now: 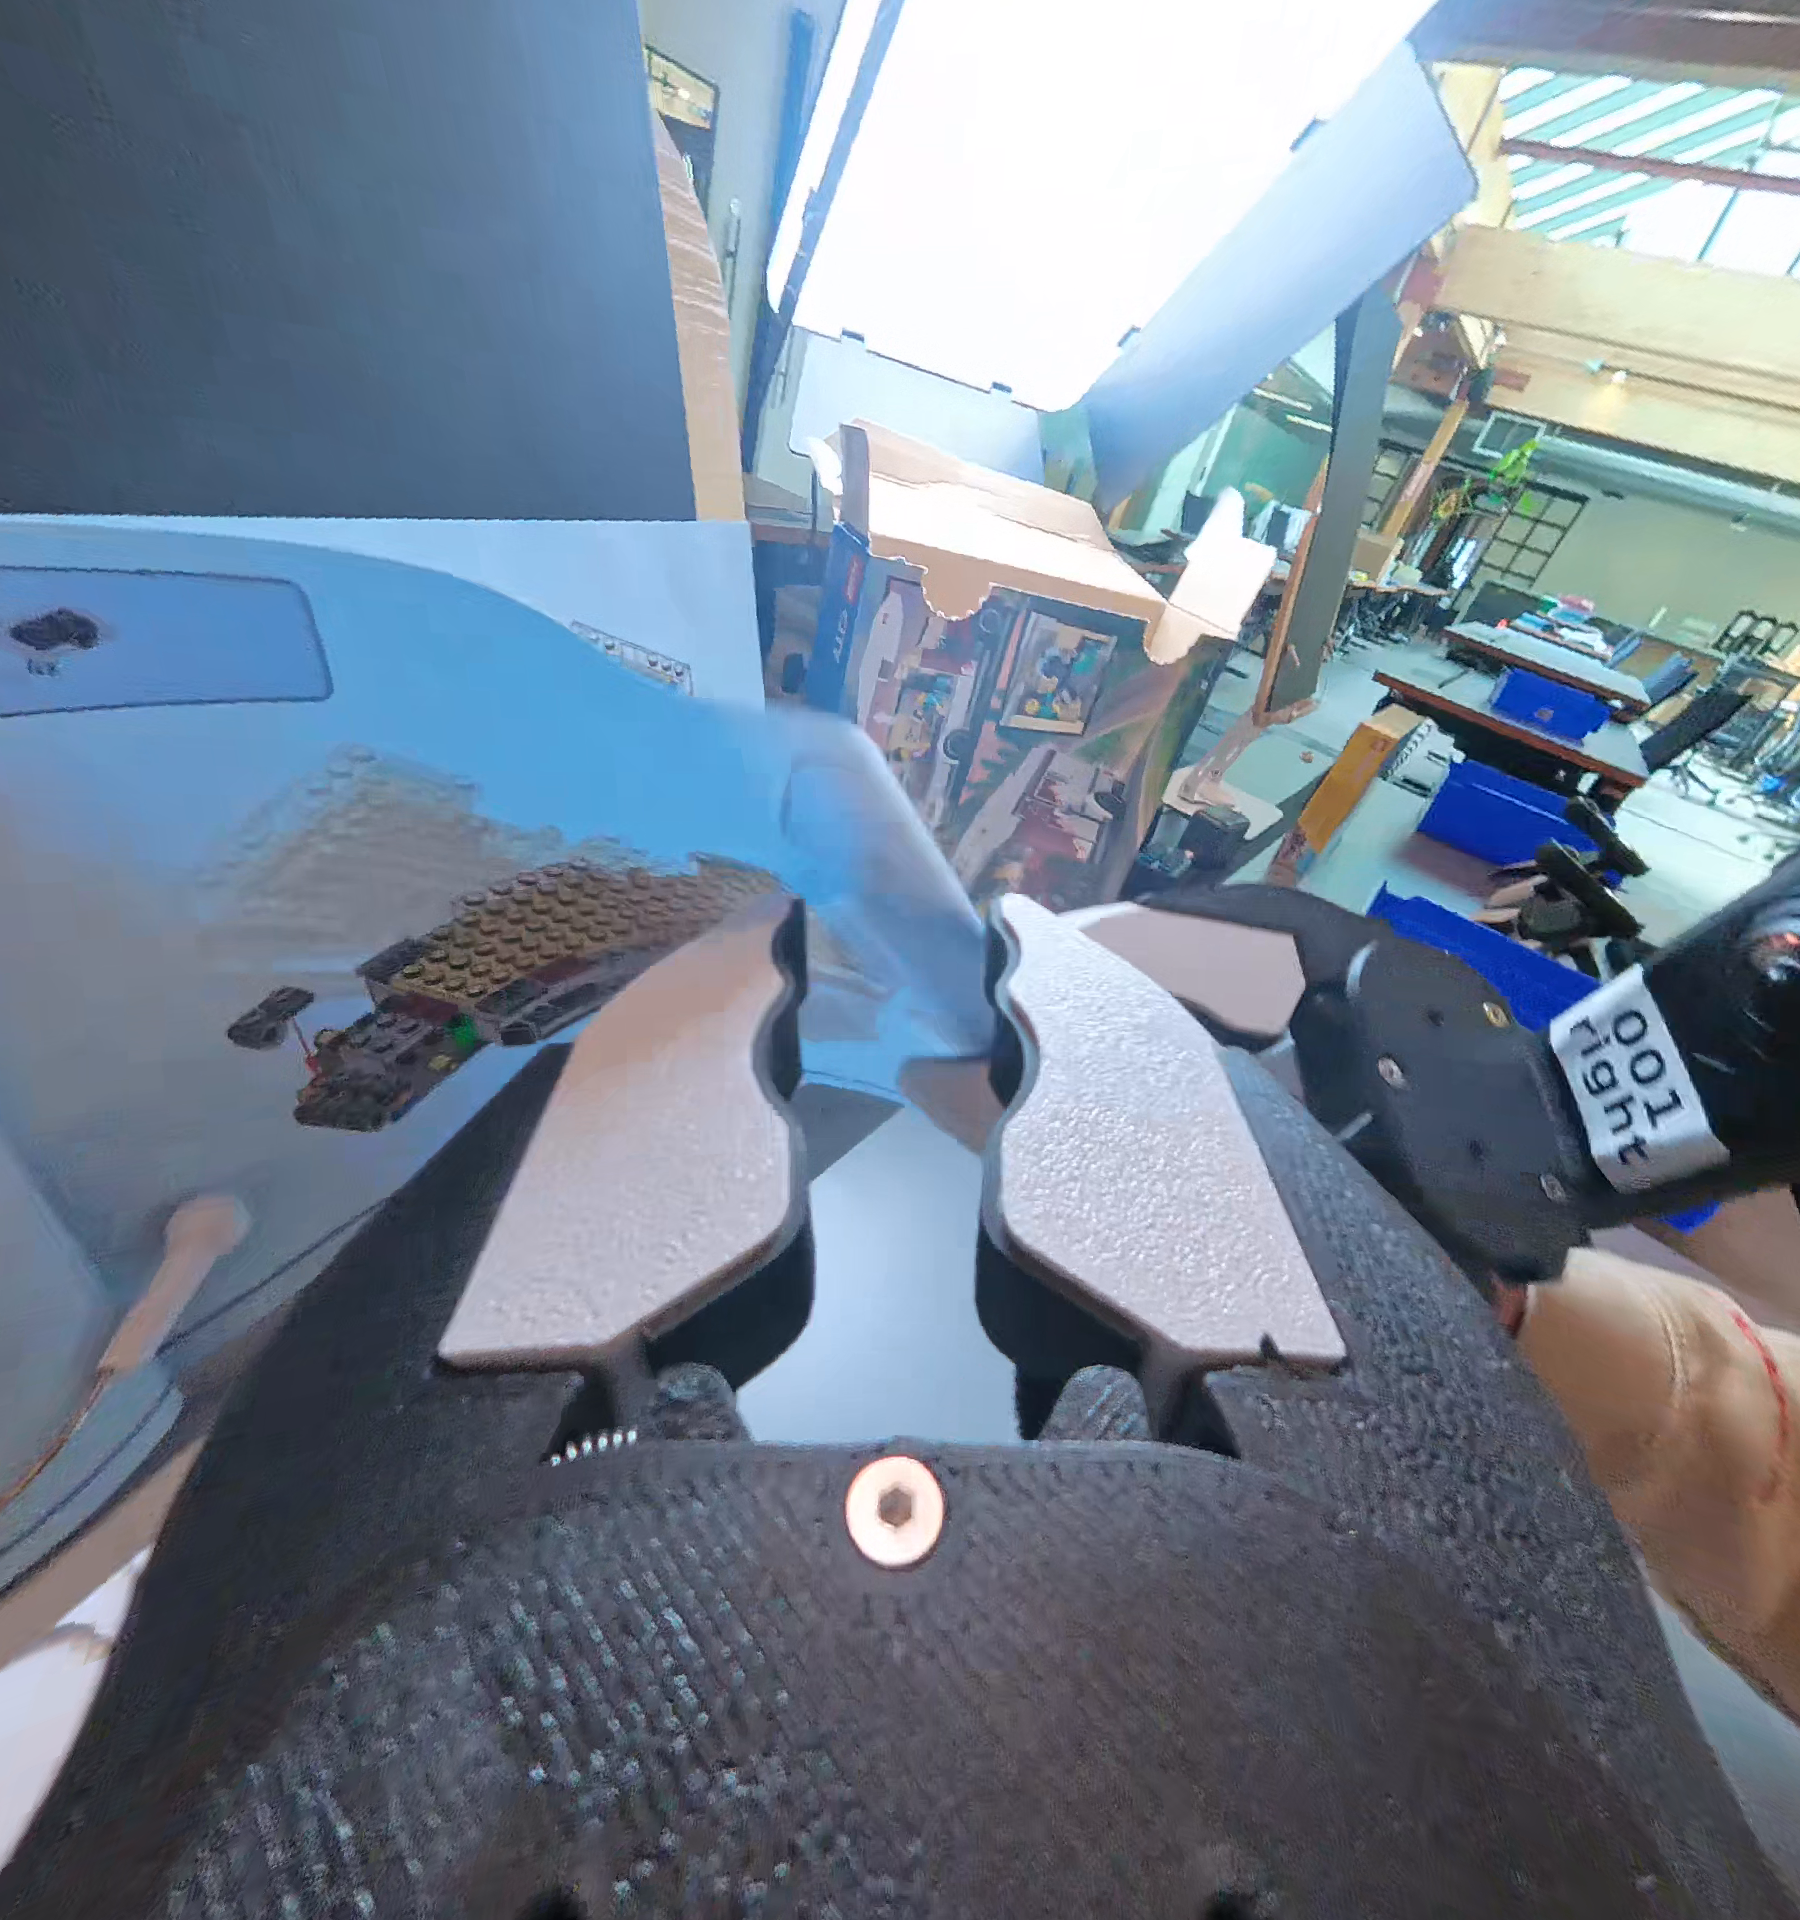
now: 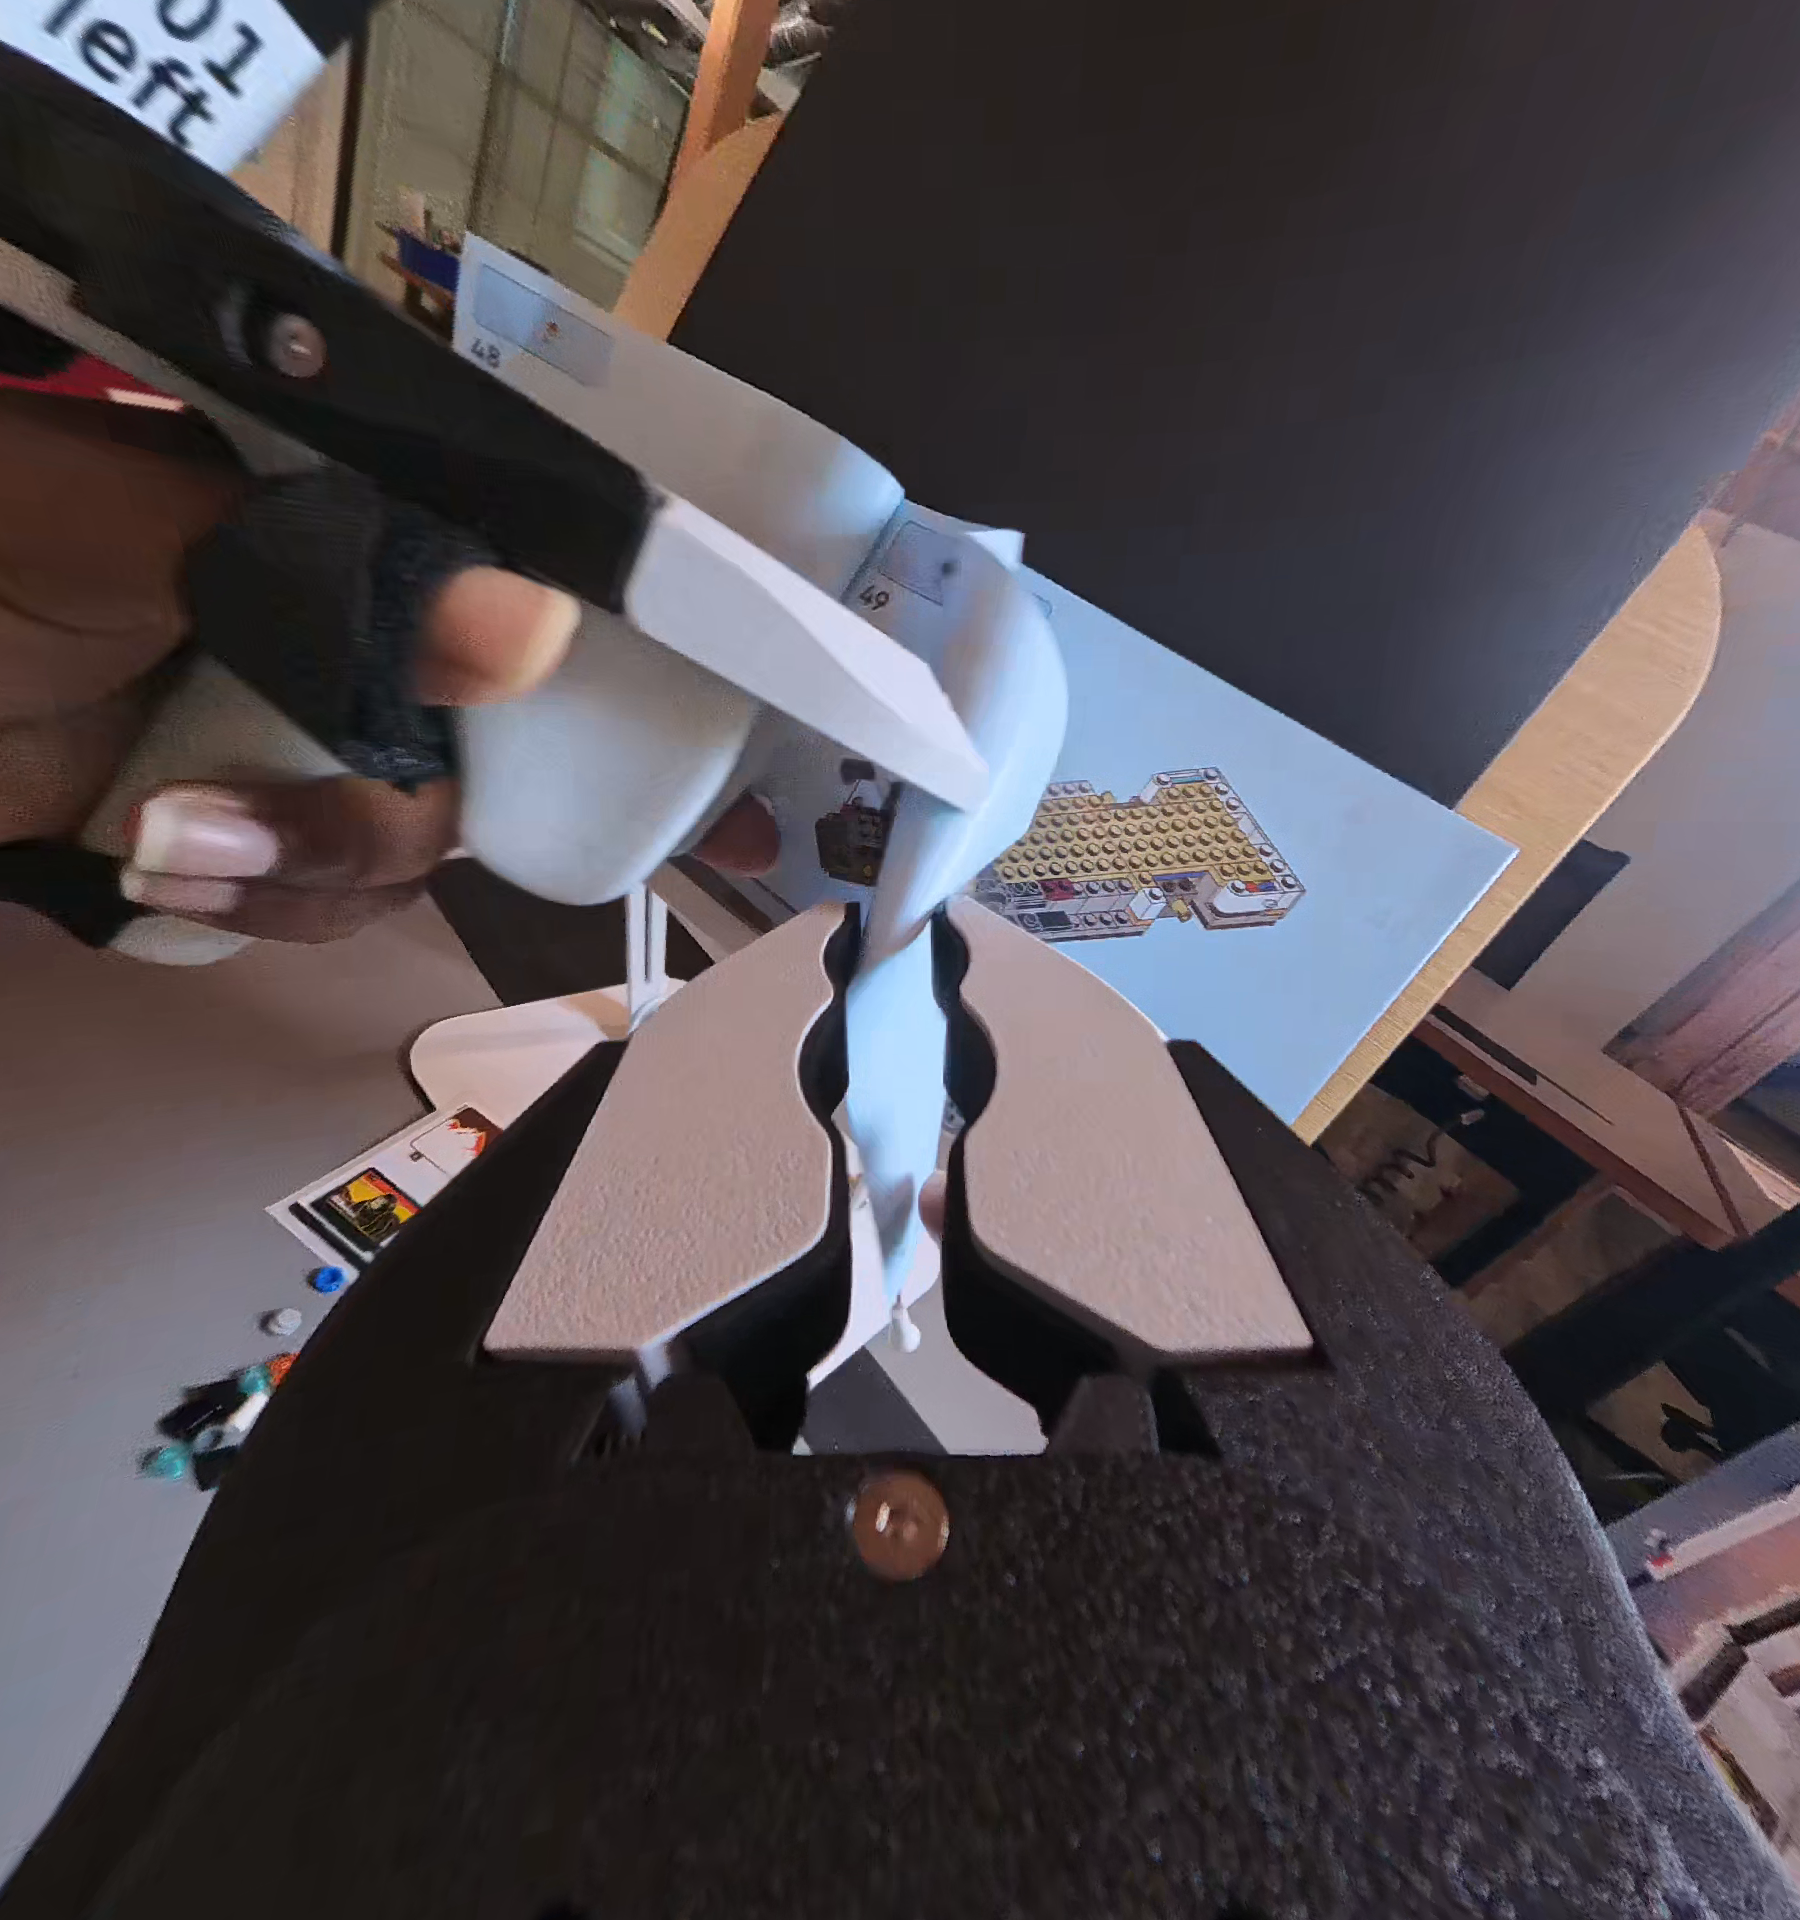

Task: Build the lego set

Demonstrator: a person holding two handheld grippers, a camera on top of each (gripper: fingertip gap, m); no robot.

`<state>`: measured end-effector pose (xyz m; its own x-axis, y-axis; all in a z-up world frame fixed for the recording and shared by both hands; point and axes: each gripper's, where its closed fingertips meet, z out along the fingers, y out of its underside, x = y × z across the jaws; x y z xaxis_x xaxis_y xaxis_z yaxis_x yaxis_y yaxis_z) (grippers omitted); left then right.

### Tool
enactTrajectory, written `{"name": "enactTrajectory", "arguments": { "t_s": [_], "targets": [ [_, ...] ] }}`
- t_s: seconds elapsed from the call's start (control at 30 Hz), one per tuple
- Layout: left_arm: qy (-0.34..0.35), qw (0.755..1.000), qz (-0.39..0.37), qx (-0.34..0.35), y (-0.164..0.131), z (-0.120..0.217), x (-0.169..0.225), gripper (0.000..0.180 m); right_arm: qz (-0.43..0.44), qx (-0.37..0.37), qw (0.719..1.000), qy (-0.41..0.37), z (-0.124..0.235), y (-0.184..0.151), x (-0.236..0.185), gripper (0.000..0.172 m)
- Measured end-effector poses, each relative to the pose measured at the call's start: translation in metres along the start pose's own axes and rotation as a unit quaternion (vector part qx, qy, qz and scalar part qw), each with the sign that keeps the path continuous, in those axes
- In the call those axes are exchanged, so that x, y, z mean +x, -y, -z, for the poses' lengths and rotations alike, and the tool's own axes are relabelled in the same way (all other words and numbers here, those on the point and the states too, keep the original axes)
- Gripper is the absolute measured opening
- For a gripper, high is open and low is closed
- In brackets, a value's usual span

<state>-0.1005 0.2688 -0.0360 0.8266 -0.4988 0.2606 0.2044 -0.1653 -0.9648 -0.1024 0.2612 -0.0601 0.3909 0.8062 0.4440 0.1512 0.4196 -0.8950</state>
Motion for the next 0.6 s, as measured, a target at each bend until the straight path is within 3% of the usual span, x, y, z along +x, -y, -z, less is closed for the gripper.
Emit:
{"name": "enactTrajectory", "arguments": {
  "t_s": [0.2,0.37,0.47,0.6],
  "targets": [
    [-0.015,0.999,-0.032,0.018,0.003,0.008,0.004,0.009,-0.011,0.028,0.999,0.035,0.013,0.001,-0.006,0.021],
    [-0.032,0.999,-0.034,0.021,0.001,0.018,0.007,0.005,-0.040,0.036,0.996,0.065,0.010,0.003,-0.009,0.030],
    [-0.040,0.998,-0.042,0.029,0.002,0.022,0.009,0.005,-0.110,0.051,0.985,0.119,0.006,0.016,-0.018,0.035],
    [-0.054,0.997,-0.036,0.034,0.002,0.031,0.010,0.006,-0.224,0.084,0.949,0.203,0.010,0.038,-0.020,0.041]
  ]
}}
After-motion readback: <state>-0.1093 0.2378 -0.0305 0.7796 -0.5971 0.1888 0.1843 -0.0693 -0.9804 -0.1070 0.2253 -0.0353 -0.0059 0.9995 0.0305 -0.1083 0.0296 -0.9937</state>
